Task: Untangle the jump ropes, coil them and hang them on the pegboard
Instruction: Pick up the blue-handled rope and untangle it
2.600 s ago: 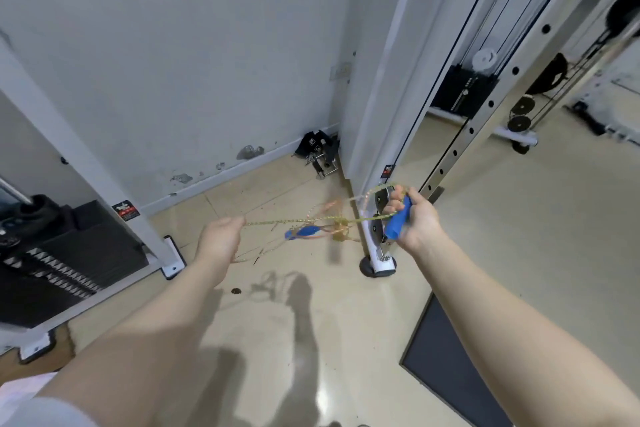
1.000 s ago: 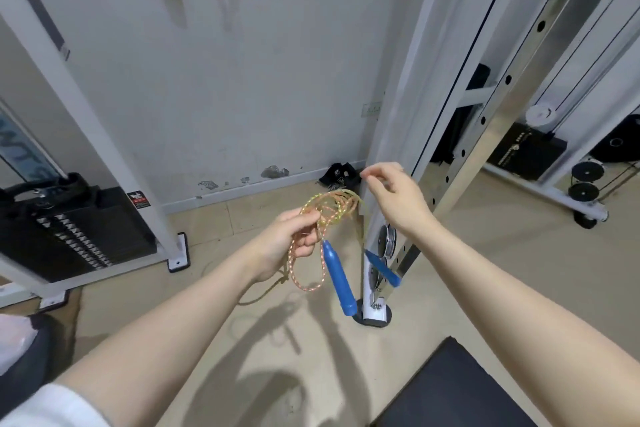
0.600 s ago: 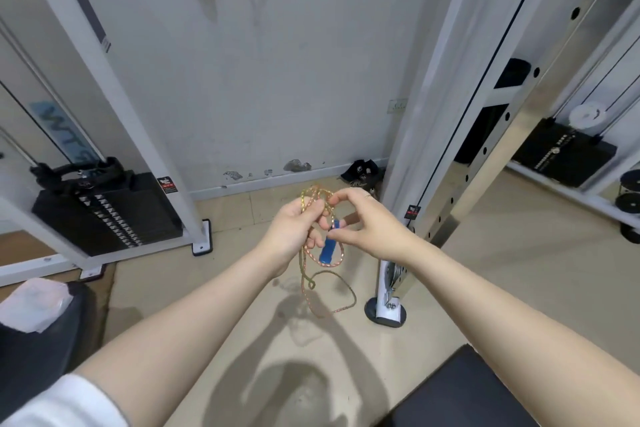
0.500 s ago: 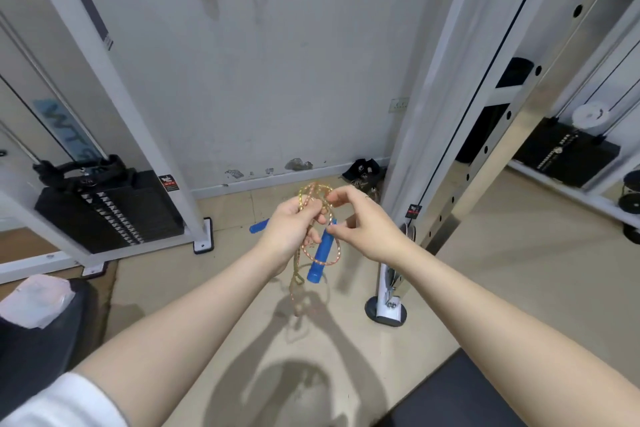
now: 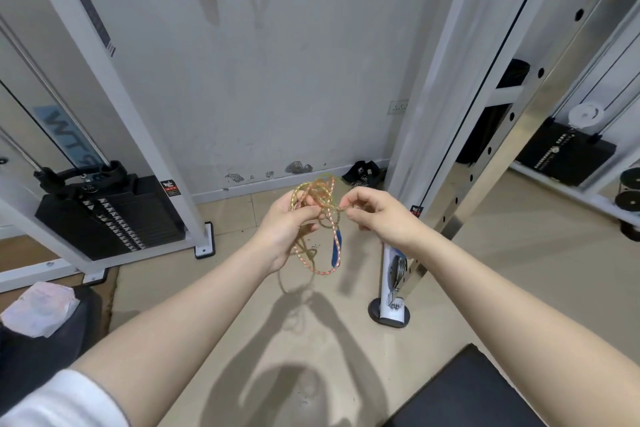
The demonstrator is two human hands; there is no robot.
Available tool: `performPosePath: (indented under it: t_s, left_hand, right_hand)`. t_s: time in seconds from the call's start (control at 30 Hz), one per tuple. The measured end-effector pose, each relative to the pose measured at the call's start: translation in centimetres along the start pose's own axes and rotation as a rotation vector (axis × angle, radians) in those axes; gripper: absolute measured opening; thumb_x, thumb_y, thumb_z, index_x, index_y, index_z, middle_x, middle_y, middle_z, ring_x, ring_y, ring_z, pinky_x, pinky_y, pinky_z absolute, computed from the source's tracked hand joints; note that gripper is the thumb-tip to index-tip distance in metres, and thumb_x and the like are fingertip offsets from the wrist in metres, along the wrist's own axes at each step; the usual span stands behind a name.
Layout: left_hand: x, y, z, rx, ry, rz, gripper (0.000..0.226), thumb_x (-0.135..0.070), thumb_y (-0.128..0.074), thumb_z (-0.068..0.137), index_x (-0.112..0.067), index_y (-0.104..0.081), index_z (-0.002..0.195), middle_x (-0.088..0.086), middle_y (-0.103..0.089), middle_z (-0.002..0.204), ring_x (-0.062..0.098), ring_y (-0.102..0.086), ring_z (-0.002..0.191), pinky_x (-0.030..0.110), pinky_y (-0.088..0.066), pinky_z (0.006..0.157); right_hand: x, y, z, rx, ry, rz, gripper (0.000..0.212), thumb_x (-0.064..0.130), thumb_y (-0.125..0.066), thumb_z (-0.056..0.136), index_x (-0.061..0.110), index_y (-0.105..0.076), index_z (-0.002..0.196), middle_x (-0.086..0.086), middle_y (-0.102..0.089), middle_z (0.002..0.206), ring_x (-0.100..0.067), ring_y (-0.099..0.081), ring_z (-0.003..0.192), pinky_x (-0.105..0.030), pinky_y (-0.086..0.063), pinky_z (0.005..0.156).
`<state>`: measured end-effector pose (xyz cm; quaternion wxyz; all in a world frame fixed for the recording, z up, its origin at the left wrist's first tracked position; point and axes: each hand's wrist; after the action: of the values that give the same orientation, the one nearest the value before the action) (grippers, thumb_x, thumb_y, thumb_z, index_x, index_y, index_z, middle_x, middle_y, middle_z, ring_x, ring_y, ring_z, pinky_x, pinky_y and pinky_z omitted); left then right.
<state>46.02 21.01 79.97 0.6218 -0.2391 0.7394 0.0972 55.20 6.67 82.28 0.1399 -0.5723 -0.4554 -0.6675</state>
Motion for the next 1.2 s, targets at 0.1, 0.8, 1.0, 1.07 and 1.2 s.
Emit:
performPosePath:
  t_s: [0.1,0.8,1.0,1.07,1.2]
  left_hand:
    - [-0.1,0.5,0.0,0.013,-0.062,0.200,0.017,0.005,-0.057,0.085,-0.003,-0.056,0.100,-0.001,-0.057,0.072,-0.001,-0.056,0.052,0.022,-0.041,0.060]
    - [-2.0,0.3,-1.3,0.084,-0.099,0.197,0.023,-0.017,-0.046,0.097,-0.014,-0.053,0.075,0.000,-0.052,0.069,0.008,-0.051,0.053,0.019,-0.039,0.050]
    - [-3.0,1.5,-0.9,-0.002,0.044,0.111,0.040,-0.033,-0.042,0.098,-0.018,-0.037,0.061,-0.005,-0.033,0.049,0.007,-0.023,0.036,0.021,-0.016,0.041]
    - [-3.5,2.4,-0.8,-0.028,0.089,0.022,0.042,-0.033,-0.048,0.095,-0.020,-0.035,0.058,-0.010,-0.025,0.041,0.007,-0.018,0.033,0.018,-0.012,0.038]
    - [-4.3,3.7,-0.7,-0.115,0.104,-0.016,0.040,-0.026,-0.055,0.089,-0.019,-0.037,0.054,-0.010,-0.022,0.038,0.008,-0.016,0.032,0.018,-0.010,0.040]
  right_hand:
    - [0.6,-0.2,0.5,-0.072,0.118,-0.371,0.011,0.009,-0.056,0.090,0.011,-0.065,0.096,-0.003,-0.057,0.086,-0.012,-0.048,0.077,-0.025,-0.034,0.074]
    - [1.8,-4.4,1.2,-0.464,-0.066,-0.290,0.011,0.017,-0.049,0.083,0.018,-0.059,0.083,0.000,-0.063,0.079,-0.023,-0.057,0.075,-0.039,-0.050,0.071]
    - [2.3,-3.1,0.7,-0.470,0.085,0.003,0.025,0.021,-0.037,0.075,0.018,-0.062,0.076,0.000,-0.062,0.081,-0.017,-0.054,0.076,-0.029,-0.041,0.071]
    - [2.4,-2.5,0.2,-0.415,0.120,0.237,0.019,0.017,-0.045,0.083,0.018,-0.063,0.078,-0.009,-0.059,0.079,-0.023,-0.051,0.069,-0.030,-0.041,0.062]
    - [2.8,-2.2,-0.6,-0.206,0.092,0.603,0.013,0.002,-0.048,0.082,0.008,-0.059,0.082,-0.005,-0.057,0.064,-0.015,-0.046,0.050,-0.018,-0.030,0.039]
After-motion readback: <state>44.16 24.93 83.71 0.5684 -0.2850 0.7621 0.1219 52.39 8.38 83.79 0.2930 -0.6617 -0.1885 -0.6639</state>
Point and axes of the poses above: each hand's wrist, its own z-axis towards the middle knuckle, its own y-axis out of the back of the hand, x = y × z
